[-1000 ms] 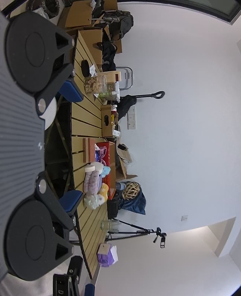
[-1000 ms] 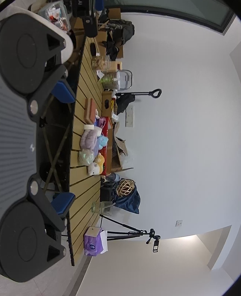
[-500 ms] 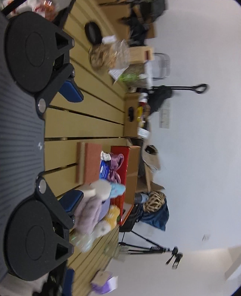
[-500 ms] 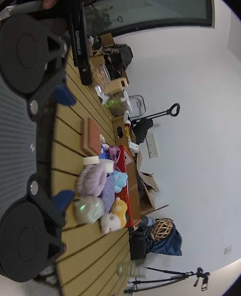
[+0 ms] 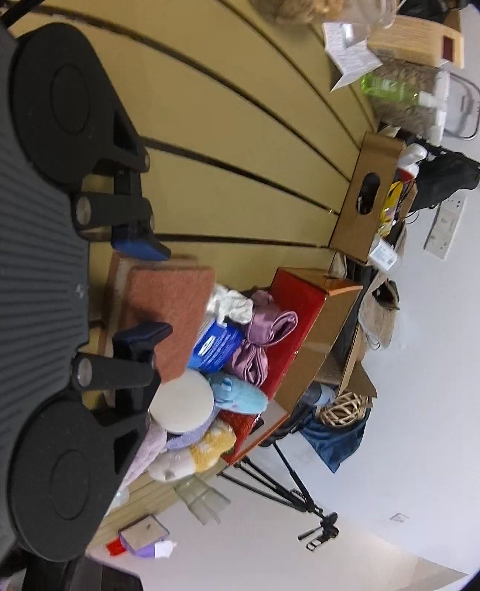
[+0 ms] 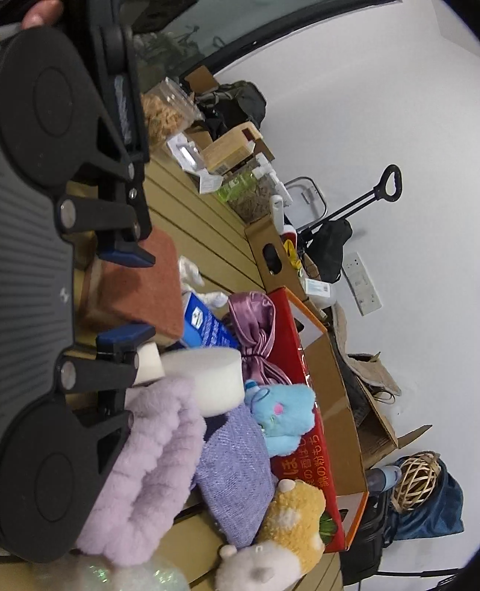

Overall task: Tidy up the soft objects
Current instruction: 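Close both grippers on the red sponge block on the table, then carry the red sponge block into the cardboard box and open both grippers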

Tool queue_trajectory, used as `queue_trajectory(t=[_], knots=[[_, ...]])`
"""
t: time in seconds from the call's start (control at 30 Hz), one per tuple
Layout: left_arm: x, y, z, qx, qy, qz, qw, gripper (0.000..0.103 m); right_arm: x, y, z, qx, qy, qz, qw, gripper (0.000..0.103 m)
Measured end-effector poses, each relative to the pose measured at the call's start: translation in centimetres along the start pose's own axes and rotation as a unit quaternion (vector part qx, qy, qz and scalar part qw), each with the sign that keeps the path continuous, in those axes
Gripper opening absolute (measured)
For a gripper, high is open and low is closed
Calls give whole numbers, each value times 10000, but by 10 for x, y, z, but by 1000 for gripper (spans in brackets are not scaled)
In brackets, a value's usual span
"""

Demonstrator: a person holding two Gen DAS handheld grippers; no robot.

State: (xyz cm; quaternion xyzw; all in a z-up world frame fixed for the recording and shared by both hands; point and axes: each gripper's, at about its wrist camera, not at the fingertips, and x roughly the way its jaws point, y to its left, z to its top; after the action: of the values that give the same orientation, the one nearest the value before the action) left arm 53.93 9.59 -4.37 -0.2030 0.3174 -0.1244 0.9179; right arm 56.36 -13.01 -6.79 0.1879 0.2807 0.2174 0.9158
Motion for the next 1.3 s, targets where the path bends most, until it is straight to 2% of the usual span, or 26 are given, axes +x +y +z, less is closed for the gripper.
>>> queue_trajectory(t=[0.13, 0.23, 0.33, 0.43, 0.53, 0.63, 0.77, 0.9, 1.07, 1.17, 1.3], knots=[[0, 2, -2, -68, -5, -64, 10000, 36, 6, -11, -2, 112, -18, 149, 9998, 30], [-2, -4, -1, -56, -24, -16, 10000, 34, 6, -6, -1, 16, 23, 70, 10000, 30], [-20, -17, 7, 44, -277, -93, 9996, 34, -7, -1, 10, 147, -40, 133, 9998, 30], [-38, -37, 30, 242, -660, -198, 9973, 34, -30, 5, 29, 57, -477, 386, 9981, 29], [-29, -55, 71, 401, -815, -315, 9954, 34, -34, 2, 65, 37, -721, 542, 9959, 29], [5, -73, 127, 387, -860, -438, 9946, 34, -19, -12, 121, 117, -810, 579, 9950, 27], [74, -84, 193, 121, -642, -546, 9964, 34, 22, -35, 197, 130, -695, 386, 9967, 27], [145, -87, 229, 140, -428, -288, 9986, 34, 91, -77, 253, 402, -183, 177, 9989, 27], [228, -85, 251, 494, -10, 213, 9985, 34, 180, -125, 284, 636, 387, -148, 9971, 27], [267, -78, 253, 747, 352, 485, 9954, 35, 227, -148, 287, 745, 657, -319, 9945, 27], [288, -69, 245, 765, 564, 732, 9928, 37, 259, -157, 271, 734, 1032, -415, 9911, 27]])
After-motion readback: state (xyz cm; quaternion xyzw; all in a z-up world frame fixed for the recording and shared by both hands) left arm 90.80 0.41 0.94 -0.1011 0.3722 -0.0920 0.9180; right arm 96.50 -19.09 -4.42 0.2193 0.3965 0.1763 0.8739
